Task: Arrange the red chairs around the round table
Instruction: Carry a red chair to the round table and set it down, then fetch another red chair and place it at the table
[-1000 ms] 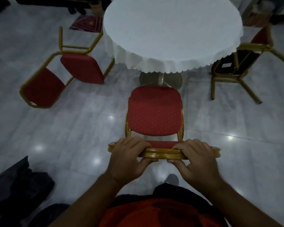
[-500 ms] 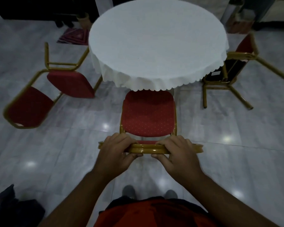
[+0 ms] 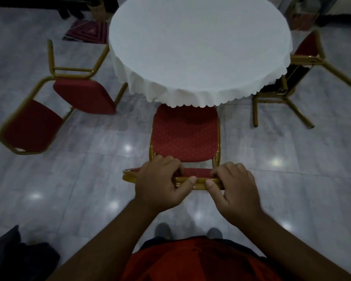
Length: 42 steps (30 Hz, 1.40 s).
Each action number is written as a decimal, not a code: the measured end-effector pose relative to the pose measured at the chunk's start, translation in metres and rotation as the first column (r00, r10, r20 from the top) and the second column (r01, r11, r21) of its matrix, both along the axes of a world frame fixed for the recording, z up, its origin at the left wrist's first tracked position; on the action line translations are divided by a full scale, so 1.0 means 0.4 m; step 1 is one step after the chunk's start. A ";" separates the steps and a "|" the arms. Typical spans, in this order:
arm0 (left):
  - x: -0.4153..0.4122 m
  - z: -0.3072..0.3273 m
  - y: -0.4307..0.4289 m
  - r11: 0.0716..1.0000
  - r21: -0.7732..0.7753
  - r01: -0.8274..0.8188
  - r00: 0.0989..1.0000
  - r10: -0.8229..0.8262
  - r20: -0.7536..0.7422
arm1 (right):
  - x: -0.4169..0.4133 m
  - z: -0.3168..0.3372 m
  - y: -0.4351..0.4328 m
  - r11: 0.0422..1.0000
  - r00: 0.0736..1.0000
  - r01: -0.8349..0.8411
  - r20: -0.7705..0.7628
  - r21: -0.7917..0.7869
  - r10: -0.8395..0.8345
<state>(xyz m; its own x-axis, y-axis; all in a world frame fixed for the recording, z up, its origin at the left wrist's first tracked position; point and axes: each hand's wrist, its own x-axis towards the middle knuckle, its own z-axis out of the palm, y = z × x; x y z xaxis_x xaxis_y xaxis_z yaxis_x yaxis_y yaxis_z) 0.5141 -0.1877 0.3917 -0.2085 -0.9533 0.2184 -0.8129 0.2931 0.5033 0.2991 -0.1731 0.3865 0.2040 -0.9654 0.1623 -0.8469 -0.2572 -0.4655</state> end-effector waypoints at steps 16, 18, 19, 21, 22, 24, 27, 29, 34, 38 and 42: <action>0.038 -0.031 -0.085 0.985 -0.171 0.013 1.000 -0.013 0.000 | 0.049 -0.034 -0.068 0.988 0.989 0.141 -0.026 -0.065 -0.143; 0.037 -0.029 -0.086 0.986 -0.164 0.010 1.000 -0.011 -0.001 | 0.048 -0.035 -0.070 0.988 0.989 0.141 -0.037 -0.071 -0.143; 0.037 -0.029 -0.086 0.987 -0.159 0.007 1.000 -0.008 -0.004 | 0.048 -0.034 -0.071 0.988 0.989 0.139 -0.042 -0.067 -0.142; 0.038 -0.029 -0.084 0.990 -0.144 0.005 1.000 -0.007 -0.013 | 0.048 -0.032 -0.070 0.989 0.989 0.138 -0.042 -0.050 -0.140; 0.039 -0.028 -0.083 0.992 -0.130 0.007 1.000 -0.009 -0.020 | 0.049 -0.031 -0.069 0.990 0.990 0.136 -0.041 -0.042 -0.137; 0.044 -0.024 -0.081 0.996 -0.087 0.023 0.999 -0.027 -0.046 | 0.045 -0.025 -0.069 0.992 0.992 0.125 -0.028 -0.019 -0.125; 0.053 -0.008 -0.079 0.997 0.030 0.066 0.988 -0.062 -0.139 | 0.033 -0.009 -0.071 0.992 0.994 0.103 0.017 0.067 -0.105; 0.047 0.018 -0.094 0.989 0.131 0.073 0.977 -0.045 -0.207 | 0.024 0.005 -0.070 0.990 0.994 0.106 -0.011 0.091 -0.106; -0.070 0.090 -0.187 0.968 0.183 0.172 0.974 -0.138 -0.180 | -0.039 0.043 -0.077 0.956 0.947 0.285 -0.179 0.075 -0.268; -0.237 0.124 -0.278 0.944 0.158 0.291 0.955 -0.278 -0.099 | -0.157 0.085 -0.101 0.893 0.880 0.444 -0.219 0.065 -0.422; -0.435 0.145 -0.345 0.904 0.185 0.386 0.919 -0.395 0.013 | -0.338 0.135 -0.109 0.838 0.816 0.543 -0.269 0.054 -0.512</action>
<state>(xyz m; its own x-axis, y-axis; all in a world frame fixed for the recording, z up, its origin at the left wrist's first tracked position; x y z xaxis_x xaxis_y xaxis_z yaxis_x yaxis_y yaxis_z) 0.3400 -0.3256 0.4498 -0.5778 -0.8154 0.0357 -0.6764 0.5029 0.5381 0.1639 -0.2168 0.4405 -0.3260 -0.9441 0.0496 -0.9228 0.3064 -0.2338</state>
